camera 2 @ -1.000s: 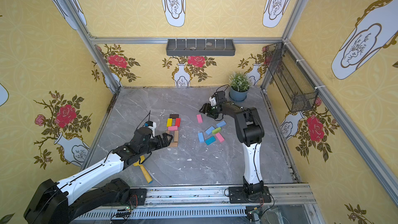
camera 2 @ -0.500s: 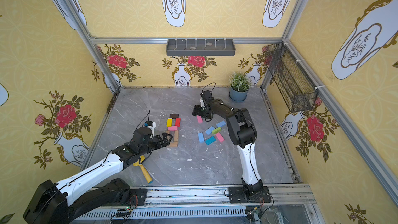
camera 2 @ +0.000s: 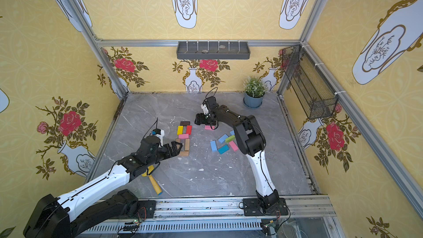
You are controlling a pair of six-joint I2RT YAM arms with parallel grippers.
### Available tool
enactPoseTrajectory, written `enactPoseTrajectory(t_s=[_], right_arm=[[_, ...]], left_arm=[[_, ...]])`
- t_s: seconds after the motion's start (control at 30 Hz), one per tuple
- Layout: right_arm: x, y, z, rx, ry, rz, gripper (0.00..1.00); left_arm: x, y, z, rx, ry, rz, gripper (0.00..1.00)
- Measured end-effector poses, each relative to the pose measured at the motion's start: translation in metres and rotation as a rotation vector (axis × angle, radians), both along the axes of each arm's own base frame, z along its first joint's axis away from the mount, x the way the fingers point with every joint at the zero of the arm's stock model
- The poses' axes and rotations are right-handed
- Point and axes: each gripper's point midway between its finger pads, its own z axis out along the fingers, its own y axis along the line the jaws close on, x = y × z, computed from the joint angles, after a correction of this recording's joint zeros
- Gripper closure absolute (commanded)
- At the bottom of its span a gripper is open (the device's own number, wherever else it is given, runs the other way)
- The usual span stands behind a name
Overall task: Assemble the number 8 with building blocks
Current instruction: Adjust the building block at the center of the board.
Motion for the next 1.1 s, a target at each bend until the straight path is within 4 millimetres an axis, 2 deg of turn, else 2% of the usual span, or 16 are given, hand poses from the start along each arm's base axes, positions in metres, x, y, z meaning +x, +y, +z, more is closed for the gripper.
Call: enactPoseTrajectory(t_s=[0.1,0.37,0.6,0.73,0.93,1.1], right_arm=[[-0.009,0.0,0.003,-0.018,0.007,0.02,0.16],[-0.006,-0.044,0.04,-0.15,-0.074,-0.142,0.01],[-0.017,-0.069,0.023,-0.286,-0.055,-0.198,0.03],[-0.021,-0.07,0.014,-0.316,-0.043,-0.167,0.02],[-0.016,-0.063,0.007,-0.327,-0.046,-0.133,0.0],[-0.017,-0.06,-0.002,-0.344,-0.032,-0.104,0.07]], left_arm=[[0.0,0.0,0.0,0.0,-0.002,0.001,0.0],[-0.001,0.002,-0.003,0.006,0.001,0.005,0.0],[-0.001,0.002,-0.006,0.011,0.008,0.007,0.0],[0.0,0.002,-0.006,0.01,0.008,0.007,0.0],[-0.001,0.002,-0.006,0.01,0.008,0.007,0.0],[-0.001,0.002,-0.006,0.01,0.009,0.007,0.0]])
